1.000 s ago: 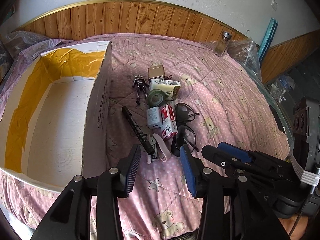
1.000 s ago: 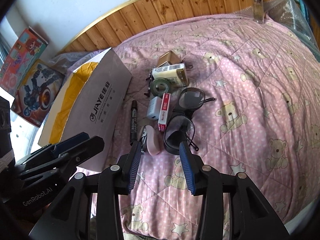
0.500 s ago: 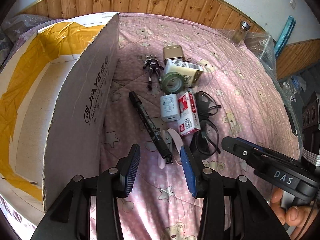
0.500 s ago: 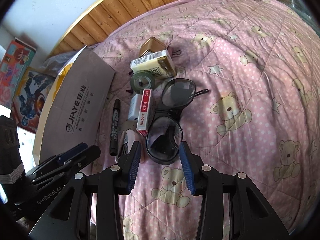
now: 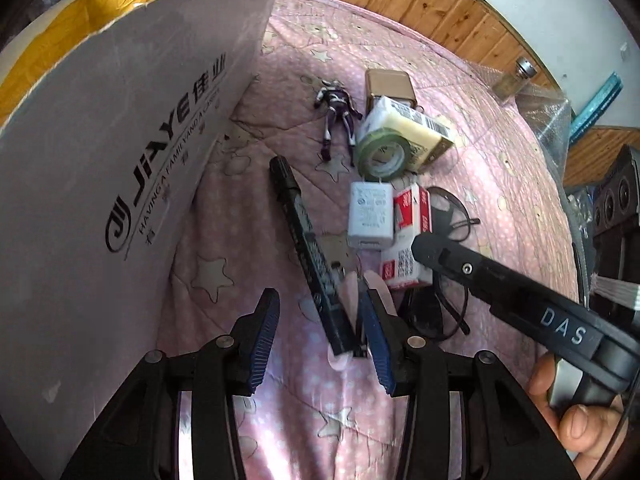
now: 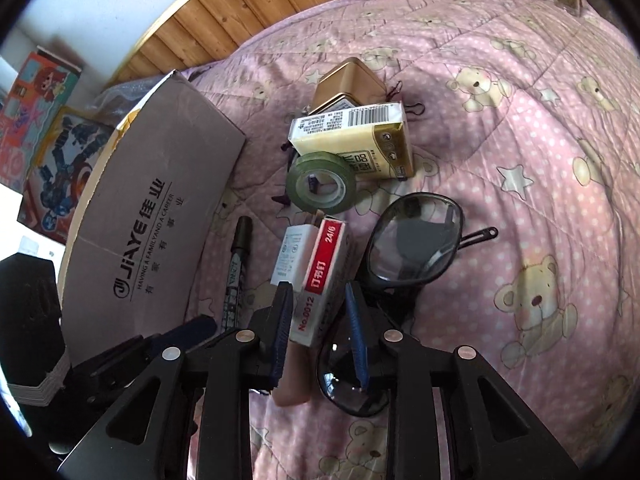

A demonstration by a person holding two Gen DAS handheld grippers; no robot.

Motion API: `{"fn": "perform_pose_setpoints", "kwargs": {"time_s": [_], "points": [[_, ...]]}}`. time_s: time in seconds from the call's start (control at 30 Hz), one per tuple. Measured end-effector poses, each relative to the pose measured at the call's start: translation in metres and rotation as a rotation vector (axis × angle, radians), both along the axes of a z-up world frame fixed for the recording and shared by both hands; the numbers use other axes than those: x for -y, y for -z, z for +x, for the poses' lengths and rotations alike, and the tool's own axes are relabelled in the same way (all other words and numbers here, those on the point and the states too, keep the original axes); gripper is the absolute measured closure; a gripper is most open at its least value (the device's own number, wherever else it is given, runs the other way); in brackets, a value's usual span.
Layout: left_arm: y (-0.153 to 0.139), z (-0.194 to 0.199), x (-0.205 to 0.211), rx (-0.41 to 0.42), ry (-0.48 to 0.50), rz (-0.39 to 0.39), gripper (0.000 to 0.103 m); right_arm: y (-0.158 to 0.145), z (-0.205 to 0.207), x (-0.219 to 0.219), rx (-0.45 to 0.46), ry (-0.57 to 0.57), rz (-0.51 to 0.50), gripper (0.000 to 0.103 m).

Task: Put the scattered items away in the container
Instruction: 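Close the left gripper on the black marker while the right grasps the staple box, then carry the marker and staple box over the box and lower them inside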

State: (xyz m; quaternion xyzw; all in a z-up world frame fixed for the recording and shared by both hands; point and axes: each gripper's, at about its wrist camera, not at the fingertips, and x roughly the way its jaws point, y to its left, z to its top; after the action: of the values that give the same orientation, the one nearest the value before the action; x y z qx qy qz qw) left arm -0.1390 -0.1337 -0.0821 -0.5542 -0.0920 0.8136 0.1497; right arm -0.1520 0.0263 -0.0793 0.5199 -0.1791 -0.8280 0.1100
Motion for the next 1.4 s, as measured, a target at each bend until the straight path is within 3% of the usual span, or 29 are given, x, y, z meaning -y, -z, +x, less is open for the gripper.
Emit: {"fn": "perform_pose_setpoints", "kwargs": {"time_s": [0.2, 0.53, 0.57, 0.6, 0.63, 0.7, 0.97, 1.2, 1.4], "points": [[0.016, -0.023, -0.006, 0.023, -0.016, -0.028, 0.053, 0.007, -0.021, 0.0, 0.05, -0.052, 0.02, 0.076], [0.014, -0.026, 0.002, -0.006, -0.002, -0.023, 0.053, 0.015, -0.034, 0.005, 0.134, -0.075, 0.077, 0.084], [0.013, -0.026, 0.001, -0.011, 0.003, -0.025, 0.058, 0.017, -0.035, 0.003, 0.135, -0.075, 0.067, 0.087], [0.014, -0.026, 0.003, -0.014, 0.002, -0.03, 0.073, 0.018, -0.034, 0.003, 0.134, -0.072, 0.057, 0.088], [0.014, -0.027, 0.006, -0.019, 0.001, -0.039, 0.08, 0.017, -0.033, 0.001, 0.129, -0.065, 0.049, 0.088], [0.013, -0.027, 0.011, -0.012, 0.004, -0.021, 0.088, 0.013, -0.028, -0.003, 0.114, -0.047, -0.005, 0.088], [-0.002, -0.008, 0.018, -0.027, 0.016, -0.01, 0.089, -0.014, -0.005, -0.008, 0.054, 0.003, -0.041, 0.088], [-0.038, 0.016, 0.016, -0.102, 0.041, -0.054, 0.089, -0.039, 0.015, -0.01, 0.017, 0.021, -0.027, 0.088], [-0.059, 0.013, 0.004, -0.169, 0.055, -0.043, 0.089, -0.063, 0.026, -0.002, -0.025, 0.014, -0.01, 0.088]]}}
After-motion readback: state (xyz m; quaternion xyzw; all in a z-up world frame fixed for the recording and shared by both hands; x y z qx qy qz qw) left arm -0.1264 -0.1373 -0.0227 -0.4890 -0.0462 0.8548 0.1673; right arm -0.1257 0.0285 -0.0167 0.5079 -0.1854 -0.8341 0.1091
